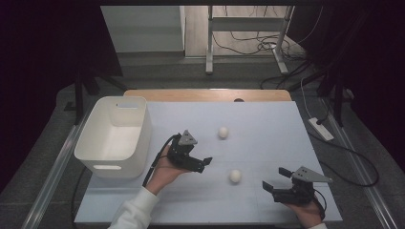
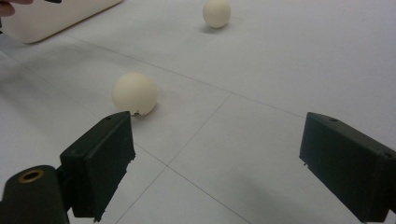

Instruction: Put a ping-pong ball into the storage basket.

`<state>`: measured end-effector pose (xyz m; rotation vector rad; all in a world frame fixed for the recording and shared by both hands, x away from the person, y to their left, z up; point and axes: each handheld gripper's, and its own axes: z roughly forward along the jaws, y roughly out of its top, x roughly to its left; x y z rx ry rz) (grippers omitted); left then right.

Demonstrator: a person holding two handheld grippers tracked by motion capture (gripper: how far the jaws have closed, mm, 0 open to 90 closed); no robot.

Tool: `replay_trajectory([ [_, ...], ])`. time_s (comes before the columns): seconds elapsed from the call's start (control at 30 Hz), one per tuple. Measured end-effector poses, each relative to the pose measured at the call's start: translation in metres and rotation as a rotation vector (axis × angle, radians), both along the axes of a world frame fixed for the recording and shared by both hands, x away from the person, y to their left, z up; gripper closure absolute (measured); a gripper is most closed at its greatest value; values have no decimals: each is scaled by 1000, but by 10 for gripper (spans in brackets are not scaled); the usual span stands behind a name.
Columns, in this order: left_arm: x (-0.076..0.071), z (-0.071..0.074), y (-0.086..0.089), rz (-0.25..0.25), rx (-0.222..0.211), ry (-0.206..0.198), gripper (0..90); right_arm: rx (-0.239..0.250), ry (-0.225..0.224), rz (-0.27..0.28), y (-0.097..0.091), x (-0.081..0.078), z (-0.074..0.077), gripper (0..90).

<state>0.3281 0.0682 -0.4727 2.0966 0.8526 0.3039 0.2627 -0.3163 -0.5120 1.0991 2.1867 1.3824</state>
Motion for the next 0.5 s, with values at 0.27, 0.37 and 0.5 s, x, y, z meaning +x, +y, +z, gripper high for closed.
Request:
replay_trajectory([
  [0.27, 7, -1, -4, -3, 0, 10, 38, -2, 2, 1, 0, 0, 0, 104],
  [0.37, 10, -3, -6, -3, 6, 15, 38, -2, 1, 2, 0, 0, 0, 104],
  [0.5, 12, -5, -8, -1, 13, 19, 40, -4, 0, 2, 0, 0, -1, 104],
])
